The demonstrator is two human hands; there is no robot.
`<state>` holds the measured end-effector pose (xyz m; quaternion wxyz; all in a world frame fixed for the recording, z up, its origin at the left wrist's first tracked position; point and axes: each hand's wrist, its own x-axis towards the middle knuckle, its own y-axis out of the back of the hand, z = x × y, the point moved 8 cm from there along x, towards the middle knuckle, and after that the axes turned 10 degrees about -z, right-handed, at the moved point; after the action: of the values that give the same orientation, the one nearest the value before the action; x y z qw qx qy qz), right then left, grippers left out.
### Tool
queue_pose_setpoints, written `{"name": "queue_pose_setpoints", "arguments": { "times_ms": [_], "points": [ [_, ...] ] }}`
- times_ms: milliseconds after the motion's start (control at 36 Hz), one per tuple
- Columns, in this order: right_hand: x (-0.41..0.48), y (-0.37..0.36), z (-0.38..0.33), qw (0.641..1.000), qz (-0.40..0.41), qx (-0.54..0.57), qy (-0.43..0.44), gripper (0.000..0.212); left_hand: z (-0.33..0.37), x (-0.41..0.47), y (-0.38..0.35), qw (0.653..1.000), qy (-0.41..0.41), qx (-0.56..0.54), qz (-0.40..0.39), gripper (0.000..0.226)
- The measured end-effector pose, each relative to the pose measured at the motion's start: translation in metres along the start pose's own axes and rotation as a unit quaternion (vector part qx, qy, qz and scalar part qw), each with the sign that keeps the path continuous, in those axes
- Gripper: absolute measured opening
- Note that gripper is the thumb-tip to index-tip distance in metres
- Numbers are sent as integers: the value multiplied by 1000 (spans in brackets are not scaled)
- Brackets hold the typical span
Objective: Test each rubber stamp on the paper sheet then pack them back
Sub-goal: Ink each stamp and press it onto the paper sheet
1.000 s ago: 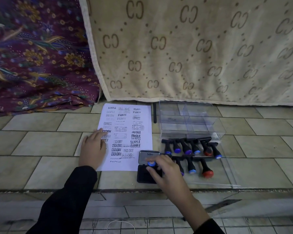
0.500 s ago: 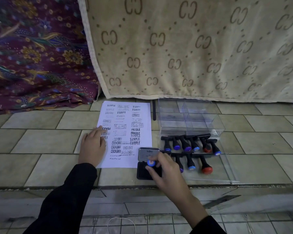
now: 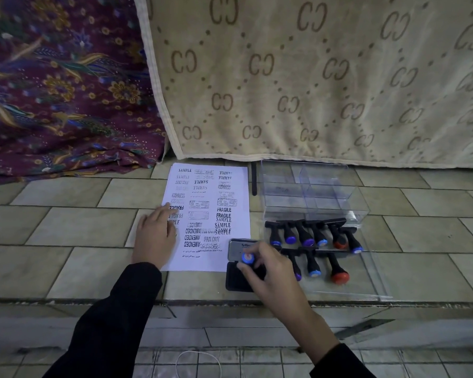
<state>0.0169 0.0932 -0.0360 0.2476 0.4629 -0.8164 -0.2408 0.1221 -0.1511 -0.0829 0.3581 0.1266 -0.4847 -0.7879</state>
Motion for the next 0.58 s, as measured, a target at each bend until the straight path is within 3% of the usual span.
{"name": "queue_pose_setpoints", "arguments": {
  "times_ms": [83, 583],
  "points": [
    [17, -2, -10, 999, 10, 29, 12, 17, -1, 0, -1, 1000, -1, 2, -2, 35],
    [61, -51, -27, 993, -80, -52, 64, 22, -1, 1, 0, 1000, 9, 4, -5, 34]
  ]
}}
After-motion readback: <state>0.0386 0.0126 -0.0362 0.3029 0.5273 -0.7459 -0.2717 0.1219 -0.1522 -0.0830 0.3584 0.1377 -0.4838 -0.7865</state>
